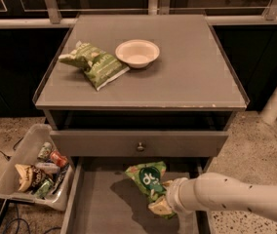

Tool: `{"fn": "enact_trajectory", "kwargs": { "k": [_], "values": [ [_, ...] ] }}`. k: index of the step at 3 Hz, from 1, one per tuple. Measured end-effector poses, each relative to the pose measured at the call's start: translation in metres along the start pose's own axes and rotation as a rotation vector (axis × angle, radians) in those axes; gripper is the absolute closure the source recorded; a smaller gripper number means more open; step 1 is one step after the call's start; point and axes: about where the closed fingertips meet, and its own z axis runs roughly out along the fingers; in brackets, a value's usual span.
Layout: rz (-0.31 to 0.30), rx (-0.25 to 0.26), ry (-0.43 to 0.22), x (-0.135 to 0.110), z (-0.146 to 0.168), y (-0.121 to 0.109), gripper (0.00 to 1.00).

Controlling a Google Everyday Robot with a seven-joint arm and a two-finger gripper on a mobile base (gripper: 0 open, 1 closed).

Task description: Place green rice chip bag into middle drawer

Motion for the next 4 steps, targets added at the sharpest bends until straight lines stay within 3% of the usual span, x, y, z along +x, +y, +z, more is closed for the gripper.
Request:
{"fn": "enact_trajectory", "kwargs": {
  "k": [1,2,3,4],
  "values": [
    [-0.024,0.028,-0.068,0.001,0.026,0.0,1.0],
    [-0.007,0.059,-0.173,-0.003,0.042,-0.016,1.0],
    [0.079,0.081,-0.231,0.014,0.054,-0.043,1.0],
    [0.151,0.079,-0.229,0.037,0.07,-0.056,1.0]
  ]
}}
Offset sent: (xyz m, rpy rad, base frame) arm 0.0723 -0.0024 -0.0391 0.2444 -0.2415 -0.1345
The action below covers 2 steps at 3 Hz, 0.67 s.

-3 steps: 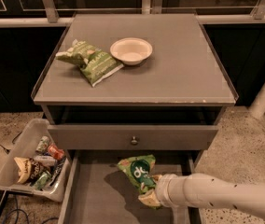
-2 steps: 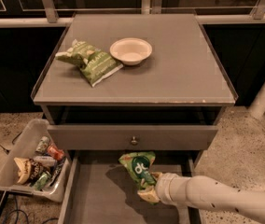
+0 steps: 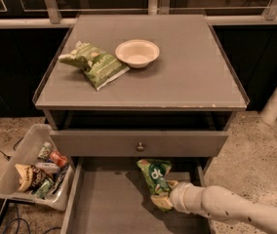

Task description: Place green rice chip bag into middle drawer

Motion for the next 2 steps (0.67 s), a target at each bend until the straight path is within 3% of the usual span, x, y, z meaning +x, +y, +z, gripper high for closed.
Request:
{"fn": "enact_trajectory", "kwargs": {
  "k": [2],
  "values": [
    [-0.002,-0.043,0.105,0.036,0.026,0.015,1.0]
  ]
}}
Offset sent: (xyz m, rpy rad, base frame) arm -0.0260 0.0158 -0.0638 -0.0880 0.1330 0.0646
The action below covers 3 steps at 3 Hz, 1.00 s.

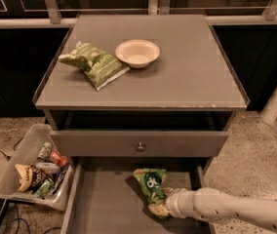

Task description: Place green rice chip bag into middle drawer

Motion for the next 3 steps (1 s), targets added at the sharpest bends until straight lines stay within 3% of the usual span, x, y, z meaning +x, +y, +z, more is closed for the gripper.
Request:
{"fn": "enact_trajectory", "kwargs": {
  "k": [1,3],
  "values": [
    [-0.002,-0.002,0.002,-0.0002,0.0009,0.0005,0.81],
    [-0.002,-0.002,0.002,-0.0002,0.001,0.0006,0.35]
  ]
}}
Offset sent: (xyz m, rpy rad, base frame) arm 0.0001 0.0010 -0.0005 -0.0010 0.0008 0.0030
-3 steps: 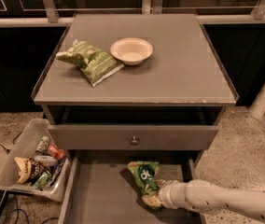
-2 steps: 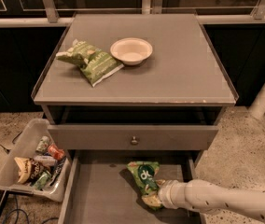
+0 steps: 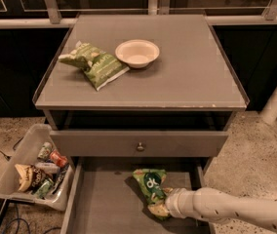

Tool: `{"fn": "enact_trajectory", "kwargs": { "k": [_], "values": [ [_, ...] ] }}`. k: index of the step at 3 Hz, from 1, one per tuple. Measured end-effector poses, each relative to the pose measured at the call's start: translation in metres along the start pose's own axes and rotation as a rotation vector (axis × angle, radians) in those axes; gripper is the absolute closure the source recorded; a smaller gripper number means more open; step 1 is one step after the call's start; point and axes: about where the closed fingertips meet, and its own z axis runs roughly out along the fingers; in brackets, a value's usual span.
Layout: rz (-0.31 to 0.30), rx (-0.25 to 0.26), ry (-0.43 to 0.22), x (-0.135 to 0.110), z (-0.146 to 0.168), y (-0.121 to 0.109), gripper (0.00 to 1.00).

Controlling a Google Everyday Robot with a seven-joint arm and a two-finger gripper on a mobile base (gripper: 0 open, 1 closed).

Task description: Place green rice chip bag into middle drawer

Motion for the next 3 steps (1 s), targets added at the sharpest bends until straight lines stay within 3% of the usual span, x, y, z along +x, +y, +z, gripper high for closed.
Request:
{"fn": "enact_trajectory", "kwargs": {
  "k": [1,2,3],
  "values": [
    [0.0,0.0,0.0,0.0,0.0,0.0,0.11],
    [0.0,0.0,0.0,0.0,0.0,0.0,0.0],
    [0.0,0.0,0.0,0.0,0.0,0.0001,0.0]
  ]
}}
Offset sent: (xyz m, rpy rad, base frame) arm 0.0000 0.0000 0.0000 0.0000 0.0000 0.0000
